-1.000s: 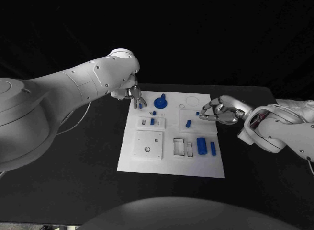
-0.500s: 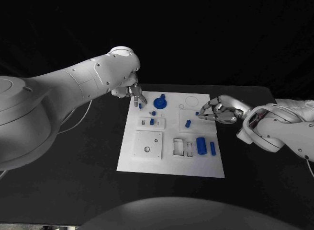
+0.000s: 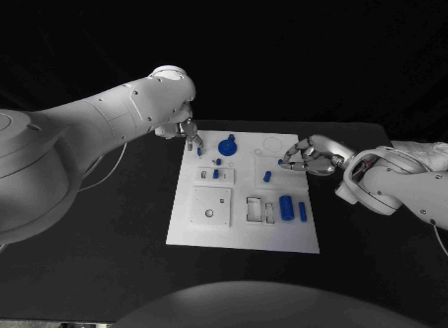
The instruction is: Assemble the parts on the task board
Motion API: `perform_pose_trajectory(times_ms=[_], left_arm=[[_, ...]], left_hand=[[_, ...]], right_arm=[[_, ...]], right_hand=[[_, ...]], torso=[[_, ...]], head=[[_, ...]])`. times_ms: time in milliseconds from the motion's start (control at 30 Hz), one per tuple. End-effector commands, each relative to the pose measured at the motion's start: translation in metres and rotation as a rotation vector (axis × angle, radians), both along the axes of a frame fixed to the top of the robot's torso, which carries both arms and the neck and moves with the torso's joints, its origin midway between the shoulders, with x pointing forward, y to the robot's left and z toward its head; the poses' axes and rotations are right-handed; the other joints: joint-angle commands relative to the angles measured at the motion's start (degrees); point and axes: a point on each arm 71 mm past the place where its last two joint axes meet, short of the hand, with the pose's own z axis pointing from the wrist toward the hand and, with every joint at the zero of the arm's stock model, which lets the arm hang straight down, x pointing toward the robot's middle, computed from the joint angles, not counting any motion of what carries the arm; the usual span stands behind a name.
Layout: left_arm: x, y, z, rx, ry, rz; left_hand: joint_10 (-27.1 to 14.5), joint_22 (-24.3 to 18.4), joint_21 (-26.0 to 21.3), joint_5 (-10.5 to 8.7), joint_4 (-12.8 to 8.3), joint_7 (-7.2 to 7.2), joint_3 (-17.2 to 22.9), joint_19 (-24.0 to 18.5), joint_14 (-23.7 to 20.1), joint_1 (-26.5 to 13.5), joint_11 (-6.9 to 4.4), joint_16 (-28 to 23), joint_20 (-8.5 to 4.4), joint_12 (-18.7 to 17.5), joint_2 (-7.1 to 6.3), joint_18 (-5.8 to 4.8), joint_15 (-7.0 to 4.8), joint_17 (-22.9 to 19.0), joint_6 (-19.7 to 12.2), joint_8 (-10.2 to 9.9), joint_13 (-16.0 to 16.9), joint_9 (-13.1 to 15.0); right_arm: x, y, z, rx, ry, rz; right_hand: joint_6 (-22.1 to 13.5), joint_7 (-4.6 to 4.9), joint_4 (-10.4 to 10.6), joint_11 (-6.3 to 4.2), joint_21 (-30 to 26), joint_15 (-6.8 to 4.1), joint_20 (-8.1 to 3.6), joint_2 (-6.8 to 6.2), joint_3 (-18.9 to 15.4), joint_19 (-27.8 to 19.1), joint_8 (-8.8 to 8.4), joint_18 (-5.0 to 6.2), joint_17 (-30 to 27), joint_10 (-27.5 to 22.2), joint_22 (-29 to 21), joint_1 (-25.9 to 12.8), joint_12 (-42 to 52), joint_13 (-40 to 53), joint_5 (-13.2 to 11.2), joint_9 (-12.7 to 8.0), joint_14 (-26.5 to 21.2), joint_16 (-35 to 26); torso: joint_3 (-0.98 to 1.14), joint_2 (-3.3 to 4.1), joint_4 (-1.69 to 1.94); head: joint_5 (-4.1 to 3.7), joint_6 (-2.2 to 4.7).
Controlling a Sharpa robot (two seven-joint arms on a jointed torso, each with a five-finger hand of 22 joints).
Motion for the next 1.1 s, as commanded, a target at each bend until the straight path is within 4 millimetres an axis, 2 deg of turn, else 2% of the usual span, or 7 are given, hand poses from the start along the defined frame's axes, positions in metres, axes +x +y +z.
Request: perform_pose_trajectory(times_ms=[33,600,867,1000,1100], left_arm=[[0.0012,-0.0018,0.0019,-0.006,-0.021,-0.005],[0.0034,-0.0037,0.0026,-0.051,-0.05,0.006],[0.0025,-0.0042,0.0012,-0.038,-0.033,0.014],[0.0024,-0.0041,0.0009,-0.036,-0.033,0.017],[0.0023,-0.0049,0.0009,-0.033,-0.035,0.016]], left_hand=[[6.0,11.8,0.1,0.31,0.1,-0.25,0.1,0.8,6.0,0.6,-0.52,0.1,-0.39,0.1,-0.13,-0.15,-0.28,15.1,-0.3,0.2,15.1,0.2],[6.0,11.8,0.1,2.02,0.2,-0.44,0.6,0.8,6.0,1.1,-0.71,0.1,-0.54,0.1,0.41,-0.15,-0.43,15.1,-0.8,1.1,15.1,2.0],[6.0,11.7,0.0,0.05,0.2,-0.39,0.8,0.7,6.0,1.2,-0.7,0.1,-0.59,0.1,0.55,-0.13,-0.46,15.1,-1.2,1.5,15.1,3.0],[6.0,11.7,0.0,-0.66,0.2,-0.4,0.9,0.7,6.0,1.2,-0.7,0.1,-0.6,0.1,0.6,-0.13,-0.46,15.1,-1.3,1.6,15.1,3.3],[6.0,11.7,0.0,-1.35,0.2,-0.4,0.9,0.6,6.0,1.3,-0.7,0.1,-0.6,0.1,0.62,-0.12,-0.46,15.1,-1.4,1.6,15.1,3.5]], right_arm=[[-0.0003,0.0011,-0.001,-0.006,0.009,0.012],[0.0001,0.0022,-0.0008,-0.003,0.004,0.012],[0.0002,0.0035,-0.0006,0.0,0.0,0.015],[0.0002,0.0034,-0.0006,0.0,0.0,0.015],[0.0002,0.0033,-0.0005,0.0,0.0,0.015]], right_hand=[[0.3,0.2,0.3,0.11,0.0,0.02,0.03,-0.15,0.0,2.0,-0.25,-0.16,15.1,6.1,13.0,-0.6,-0.3,14.9,0.3,-0.1,6.1,0.2],[0.3,0.19,0.4,0.11,-0.1,0.03,0.04,-0.09,0.1,1.9,-0.31,-0.13,15.1,6.1,13.0,-0.6,-0.3,14.9,0.8,-0.1,6.1,0.2],[0.3,0.19,0.5,0.12,-0.2,0.03,0.05,-0.1,0.1,1.9,-0.32,-0.1,15.1,6.1,12.9,-0.6,-0.3,14.9,0.8,-0.1,6.1,0.2],[0.3,0.19,0.5,0.11,-0.2,0.03,0.05,-0.1,0.1,1.8,-0.32,-0.09,15.1,6.1,12.9,-0.6,-0.3,14.9,0.9,-0.1,6.1,0.2],[0.3,0.19,0.5,0.11,-0.2,0.03,0.05,-0.1,0.1,1.8,-0.32,-0.08,15.1,6.1,12.9,-0.6,-0.3,14.9,0.9,-0.1,6.1,0.2]], torso=[[-0.03,0.0,-0.03],[0.04,0.0,-0.02],[-0.07,0.12,-0.09],[0.01,0.06,-0.16],[-0.01,0.05,-0.08]], head=[[0.05,-0.01],[-0.31,-0.01],[-0.53,-0.01],[-0.55,-0.01],[-0.71,-0.01]])
